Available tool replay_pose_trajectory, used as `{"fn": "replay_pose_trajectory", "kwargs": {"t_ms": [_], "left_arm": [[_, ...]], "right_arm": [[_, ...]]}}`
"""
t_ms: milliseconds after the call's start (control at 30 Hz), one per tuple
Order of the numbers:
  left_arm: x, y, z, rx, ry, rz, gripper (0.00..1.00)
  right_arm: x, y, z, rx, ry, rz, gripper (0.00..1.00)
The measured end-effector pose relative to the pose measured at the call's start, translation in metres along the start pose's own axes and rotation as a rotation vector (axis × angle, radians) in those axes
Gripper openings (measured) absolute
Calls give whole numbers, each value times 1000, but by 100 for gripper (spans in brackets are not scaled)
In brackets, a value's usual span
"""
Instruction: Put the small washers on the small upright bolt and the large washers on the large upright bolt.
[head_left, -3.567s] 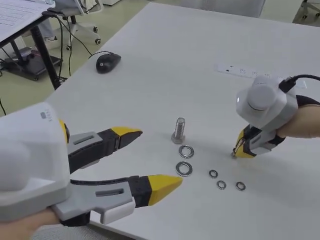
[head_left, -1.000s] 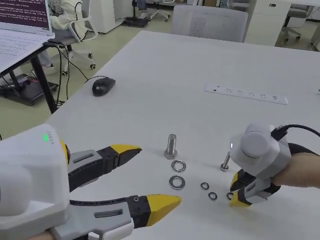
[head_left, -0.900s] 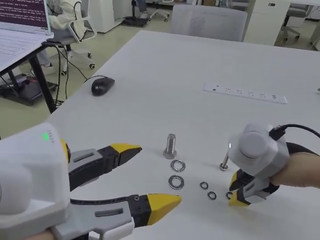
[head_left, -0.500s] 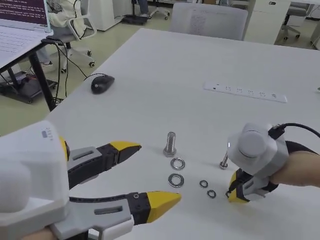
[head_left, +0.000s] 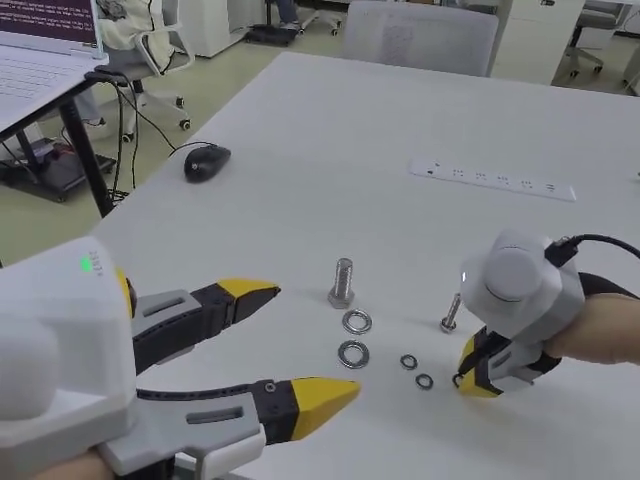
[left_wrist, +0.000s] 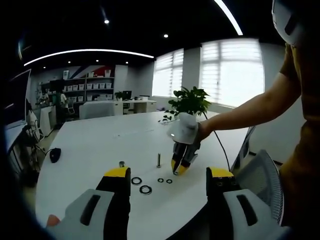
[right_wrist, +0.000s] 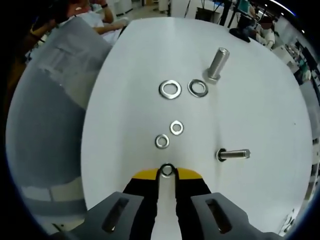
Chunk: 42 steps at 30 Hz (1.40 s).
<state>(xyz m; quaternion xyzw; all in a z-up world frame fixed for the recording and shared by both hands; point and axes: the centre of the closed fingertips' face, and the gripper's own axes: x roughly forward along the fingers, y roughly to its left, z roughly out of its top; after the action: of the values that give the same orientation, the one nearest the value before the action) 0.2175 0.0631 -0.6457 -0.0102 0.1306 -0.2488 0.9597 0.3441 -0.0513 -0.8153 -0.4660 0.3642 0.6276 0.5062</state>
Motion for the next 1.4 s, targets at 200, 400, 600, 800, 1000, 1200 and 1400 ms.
{"fn": "replay_pose_trajectory", "kwargs": {"t_ms": [200, 400, 600, 800, 1000, 1200, 1400], "left_arm": [[1, -1, 0, 1, -2, -3, 60], [2, -1, 0, 3, 0, -5, 60], [3, -1, 2, 5, -4, -5, 60], [2, 0, 3, 3, -10, -2, 60], [1, 1, 2, 0, -4, 4, 60], [0, 2, 2, -3, -3, 10, 60], [-2, 5, 2, -7, -6, 23, 60]], "right_arm": [[-12, -3, -1, -10, 4, -13, 12], [-33, -18, 2, -10, -1, -46, 12], [-49, -33, 10, -26, -2, -85, 12], [-61, -46, 22, -45, -7, -114, 12], [-65, -59, 31, -64, 4, -143, 12], [-60, -64, 36, -80, 17, -135, 12], [-54, -66, 35, -92, 33, -123, 12]]}}
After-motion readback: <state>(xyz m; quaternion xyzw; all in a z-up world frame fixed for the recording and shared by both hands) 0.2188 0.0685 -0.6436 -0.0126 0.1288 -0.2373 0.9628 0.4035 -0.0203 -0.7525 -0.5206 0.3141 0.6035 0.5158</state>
